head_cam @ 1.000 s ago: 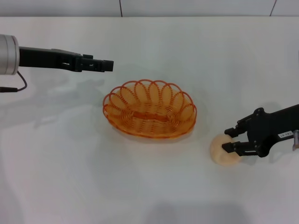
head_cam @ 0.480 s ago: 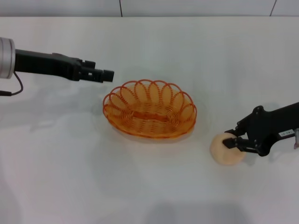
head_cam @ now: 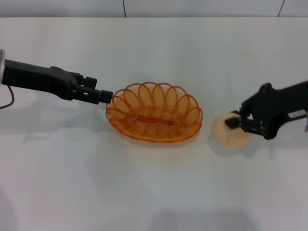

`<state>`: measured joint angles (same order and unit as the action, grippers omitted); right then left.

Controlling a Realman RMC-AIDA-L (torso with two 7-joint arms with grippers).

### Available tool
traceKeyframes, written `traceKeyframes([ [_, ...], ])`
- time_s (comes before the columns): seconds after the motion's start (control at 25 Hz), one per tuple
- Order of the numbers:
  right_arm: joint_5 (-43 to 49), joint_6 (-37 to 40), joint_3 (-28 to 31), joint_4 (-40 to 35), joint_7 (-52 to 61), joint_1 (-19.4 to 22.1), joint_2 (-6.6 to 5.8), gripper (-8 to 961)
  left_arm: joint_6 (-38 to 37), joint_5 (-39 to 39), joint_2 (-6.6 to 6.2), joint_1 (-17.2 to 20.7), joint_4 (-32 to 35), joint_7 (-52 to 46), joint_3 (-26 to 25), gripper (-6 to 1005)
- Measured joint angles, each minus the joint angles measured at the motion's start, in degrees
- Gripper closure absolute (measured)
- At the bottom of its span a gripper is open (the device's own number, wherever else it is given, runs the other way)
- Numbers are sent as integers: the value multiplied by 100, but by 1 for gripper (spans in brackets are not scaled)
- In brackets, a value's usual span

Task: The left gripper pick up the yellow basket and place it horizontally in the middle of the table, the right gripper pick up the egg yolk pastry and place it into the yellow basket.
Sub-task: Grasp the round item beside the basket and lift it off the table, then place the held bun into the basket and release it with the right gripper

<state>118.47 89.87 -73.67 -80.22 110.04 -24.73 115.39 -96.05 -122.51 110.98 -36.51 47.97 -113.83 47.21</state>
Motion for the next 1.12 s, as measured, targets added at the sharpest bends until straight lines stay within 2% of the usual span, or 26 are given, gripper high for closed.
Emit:
traceKeyframes([
  [0.24, -17, -103, -309, -175, 298, -391, 16, 868, -131, -3, 14, 118, 221, -17, -4, 111],
  [0.6, -18, -1192, -1268, 249, 527, -973, 52, 904, -323, -33, 42, 124, 267, 2, -1, 111],
  [1.12, -86, -2292, -1960, 733, 597, -1317, 68, 915, -311, -45, 56, 127, 276, 1, -2, 112],
])
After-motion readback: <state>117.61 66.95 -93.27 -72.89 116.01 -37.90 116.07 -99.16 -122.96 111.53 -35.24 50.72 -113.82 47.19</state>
